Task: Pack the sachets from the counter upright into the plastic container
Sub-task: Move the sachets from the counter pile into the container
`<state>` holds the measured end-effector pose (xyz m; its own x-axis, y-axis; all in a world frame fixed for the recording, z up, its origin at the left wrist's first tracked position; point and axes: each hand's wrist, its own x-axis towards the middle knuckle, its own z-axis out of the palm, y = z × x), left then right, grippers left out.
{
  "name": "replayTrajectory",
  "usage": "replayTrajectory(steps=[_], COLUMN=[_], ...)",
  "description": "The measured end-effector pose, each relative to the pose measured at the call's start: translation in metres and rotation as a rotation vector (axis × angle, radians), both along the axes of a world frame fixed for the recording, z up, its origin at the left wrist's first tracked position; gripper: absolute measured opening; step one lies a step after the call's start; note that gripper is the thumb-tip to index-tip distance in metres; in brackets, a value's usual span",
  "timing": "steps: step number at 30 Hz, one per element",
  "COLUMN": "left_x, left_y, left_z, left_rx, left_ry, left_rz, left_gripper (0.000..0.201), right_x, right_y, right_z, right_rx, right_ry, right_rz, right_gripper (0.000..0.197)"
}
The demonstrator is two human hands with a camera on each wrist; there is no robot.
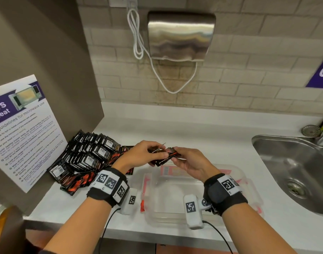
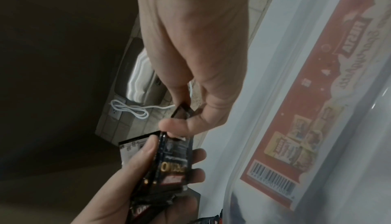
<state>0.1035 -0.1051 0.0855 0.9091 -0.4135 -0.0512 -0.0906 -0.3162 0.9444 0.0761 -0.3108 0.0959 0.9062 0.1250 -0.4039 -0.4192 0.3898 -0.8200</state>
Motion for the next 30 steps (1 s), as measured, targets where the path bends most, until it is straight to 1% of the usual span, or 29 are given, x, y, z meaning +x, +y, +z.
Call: replayTrajectory(steps=[1,2,6,10,11,13,14,15,17,19,22,26,30], left_x=[-0.0001,-0.0001,-0.0022,-0.0039,-0.0042,-0.0047,-0.0046,-0.0044,-0.0035,-0.0029,-0.0038,-0.0048,-0.005], left_y=[-0.0009,-0.0016,-0.0044,-0.006,-0.0059,-0.0051,-0.0046,-0.004,-0.0035,-0.0038,-0.0043,-0.0035,-0.0035], left_z=[0.001,0.0015,0.0027,0.0046,0.0055,0.0068,0.0073,0.0074,0.0072,0.0075,0.0098,0.0103,0.0096], left_rx=[0.017,0.029,0.001,-0.091,-0.115,-0.155,-0.171,-0.185,-0.206,-0.227,-0.251,-0.273,-0.268], left_ry=[0.012,0.024,0.093,0.19,0.207,0.226,0.231,0.236,0.251,0.263,0.266,0.295,0.294], left_rz=[-0.006,-0.019,-0.055,-0.099,-0.111,-0.123,-0.121,-0.117,-0.108,-0.094,-0.081,-0.068,-0.057], left_gripper=[0.049,0.049,0.034,0.034,0.032,0.027,0.025,0.026,0.028,0.029,0.029,0.033,0.03], right_x=[0.0005,0.0013,0.0041,0.0054,0.0055,0.0052,0.0052,0.0039,0.0021,0.0026,0.0019,0.0007,0.0005], right_y=[0.0009,0.0011,-0.0009,-0.0017,-0.0017,-0.0023,-0.0024,-0.0016,0.0,0.0015,0.0033,0.005,0.0073], right_z=[-0.0003,-0.0005,-0.0025,-0.0033,-0.0032,-0.0023,-0.0021,-0.0008,0.001,0.0,-0.0003,0.0001,0.0017], right_rx=[0.004,0.008,0.046,0.121,0.145,0.183,0.175,0.149,0.095,0.075,0.095,0.085,0.034], right_ry=[0.009,0.019,0.027,0.017,0.007,-0.02,-0.045,-0.074,-0.119,-0.133,-0.146,-0.171,-0.199], right_rz=[0.002,0.006,0.009,-0.026,-0.027,-0.007,0.024,0.065,0.118,0.11,0.117,0.13,0.138], right_gripper=[0.018,0.019,0.018,0.013,0.013,0.023,0.027,0.026,0.013,0.019,0.016,0.022,0.021])
